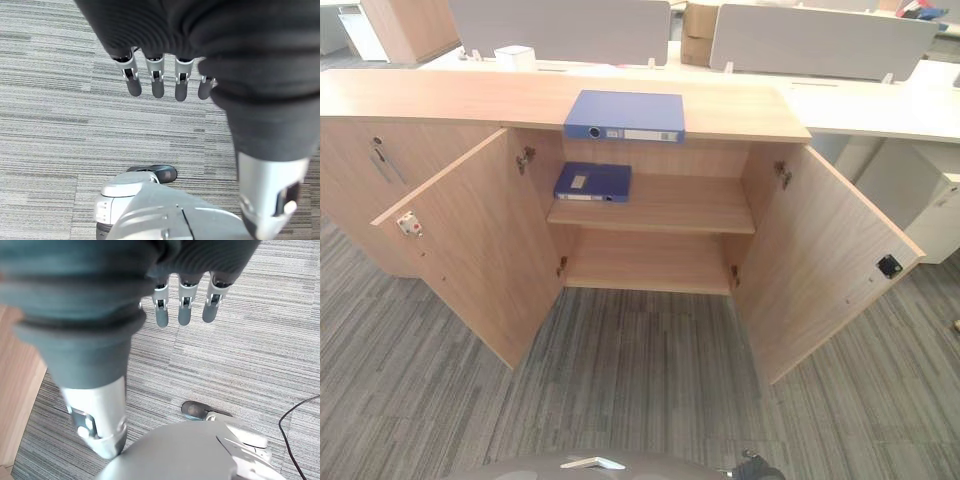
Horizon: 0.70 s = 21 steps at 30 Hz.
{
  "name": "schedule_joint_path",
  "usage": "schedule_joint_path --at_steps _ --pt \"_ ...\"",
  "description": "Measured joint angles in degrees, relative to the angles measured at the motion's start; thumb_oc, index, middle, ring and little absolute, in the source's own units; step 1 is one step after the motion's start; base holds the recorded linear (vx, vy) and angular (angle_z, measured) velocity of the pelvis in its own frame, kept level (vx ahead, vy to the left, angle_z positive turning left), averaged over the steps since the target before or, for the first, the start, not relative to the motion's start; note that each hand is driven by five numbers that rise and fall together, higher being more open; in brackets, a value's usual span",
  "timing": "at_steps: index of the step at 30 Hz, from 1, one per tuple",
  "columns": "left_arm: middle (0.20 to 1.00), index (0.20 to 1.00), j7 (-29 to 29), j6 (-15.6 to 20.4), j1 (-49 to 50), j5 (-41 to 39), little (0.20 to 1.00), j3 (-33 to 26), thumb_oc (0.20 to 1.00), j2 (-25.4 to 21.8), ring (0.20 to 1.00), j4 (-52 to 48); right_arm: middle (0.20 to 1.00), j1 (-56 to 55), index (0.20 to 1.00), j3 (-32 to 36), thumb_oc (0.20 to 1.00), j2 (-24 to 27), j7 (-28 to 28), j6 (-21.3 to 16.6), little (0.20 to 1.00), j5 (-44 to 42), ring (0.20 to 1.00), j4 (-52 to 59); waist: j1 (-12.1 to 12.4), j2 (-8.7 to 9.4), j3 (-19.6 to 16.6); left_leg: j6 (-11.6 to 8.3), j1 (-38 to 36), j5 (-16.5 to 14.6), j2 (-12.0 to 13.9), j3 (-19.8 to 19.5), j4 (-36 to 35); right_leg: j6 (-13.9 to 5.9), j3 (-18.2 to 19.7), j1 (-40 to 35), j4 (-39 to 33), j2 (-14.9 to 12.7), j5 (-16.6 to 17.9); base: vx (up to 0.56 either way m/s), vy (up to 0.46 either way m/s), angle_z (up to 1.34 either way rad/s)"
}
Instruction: Put the empty folder in the office cabinet
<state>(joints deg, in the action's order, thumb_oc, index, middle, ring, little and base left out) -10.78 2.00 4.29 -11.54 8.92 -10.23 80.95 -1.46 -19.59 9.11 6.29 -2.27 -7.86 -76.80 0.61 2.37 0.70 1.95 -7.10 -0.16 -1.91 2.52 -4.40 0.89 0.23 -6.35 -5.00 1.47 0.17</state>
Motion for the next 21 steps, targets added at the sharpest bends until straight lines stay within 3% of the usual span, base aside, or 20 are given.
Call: schedule_joint_path --at_steps 15,16,17,18,19,20,21 --pt "1.000 1.000 0.08 0.02 0.13 -1.30 1.000 -0.20 1.000 -0.17 1.000 -0.01 1.000 0.09 1.000 -0.05 1.000 0.03 0.00 -0.03 1.000 0.02 1.000 0.02 0.19 -0.05 0.38 -0.14 0.42 0.05 0.29 0.06 0.06 0.07 -0.02 0.38 -0.06 0.22 -0.08 -0.02 -0.037 0.00" --pt "1.000 1.000 0.16 0.04 -0.04 -2.40 1.000 -0.76 1.000 -0.29 1.000 -0.02 1.000 0.32 1.000 -0.16 1.000 0.00 0.00 -0.06 1.000 0.02 1.000 0.04 0.39 0.09 0.68 -0.88 1.52 -0.04 0.45 0.01 1.15 -0.11 -0.22 0.85 0.06 0.34 -0.39 -0.22 -0.085 0.08" --pt "1.000 1.000 0.45 0.08 -1.09 -4.92 1.000 -3.08 1.000 -0.51 1.000 -0.77 1.000 1.05 1.000 -0.27 1.000 0.00 0.01 -0.18 1.000 0.03 1.000 0.41 0.87 0.97 1.37 -2.72 6.82 -1.44 0.15 0.10 8.05 0.79 -1.26 3.75 2.15 0.53 -0.51 -0.18 -0.065 0.36" --pt "1.000 1.000 0.90 0.47 -4.93 -8.19 1.000 -4.44 1.000 -0.93 1.000 -1.84 1.000 3.25 1.000 -0.09 1.000 -0.06 0.14 -0.45 1.000 0.02 1.000 0.12 1.50 2.98 4.47 -5.22 17.96 -1.24 -0.71 0.09 23.99 2.87 -2.17 8.66 6.92 -1.74 -2.00 0.05 0.021 0.54" --pt "1.000 1.000 1.07 0.81 -7.85 -9.43 1.000 -4.36 1.000 -0.87 1.000 -2.18 1.000 5.68 1.000 -0.14 1.000 0.45 0.14 -0.08 1.000 0.06 1.000 -0.44 2.61 3.86 8.00 -8.65 24.78 1.53 -0.75 0.54 34.03 3.37 -2.74 8.75 8.26 -2.85 -2.32 0.10 0.043 0.55" --pt "1.000 1.000 1.07 0.84 -9.13 -10.37 1.000 -4.40 1.000 -0.41 1.000 -2.08 1.000 7.00 1.000 -0.29 1.000 1.11 0.08 0.32 1.000 0.14 1.000 -1.45 3.39 3.34 10.63 -9.89 28.98 2.67 0.60 2.28 38.68 3.97 -2.93 8.32 7.64 -3.07 -2.20 0.14 0.044 0.22" --pt "1.000 1.000 1.14 0.84 -9.17 -10.66 1.000 -4.58 1.000 -0.12 1.000 -0.65 1.000 7.54 1.000 -0.36 1.000 1.41 -0.08 0.27 1.000 0.17 1.000 -2.04 3.32 2.58 11.36 -8.66 28.19 2.54 3.34 6.08 30.54 4.02 -3.93 7.50 5.39 -2.79 -2.27 0.07 0.021 0.01"
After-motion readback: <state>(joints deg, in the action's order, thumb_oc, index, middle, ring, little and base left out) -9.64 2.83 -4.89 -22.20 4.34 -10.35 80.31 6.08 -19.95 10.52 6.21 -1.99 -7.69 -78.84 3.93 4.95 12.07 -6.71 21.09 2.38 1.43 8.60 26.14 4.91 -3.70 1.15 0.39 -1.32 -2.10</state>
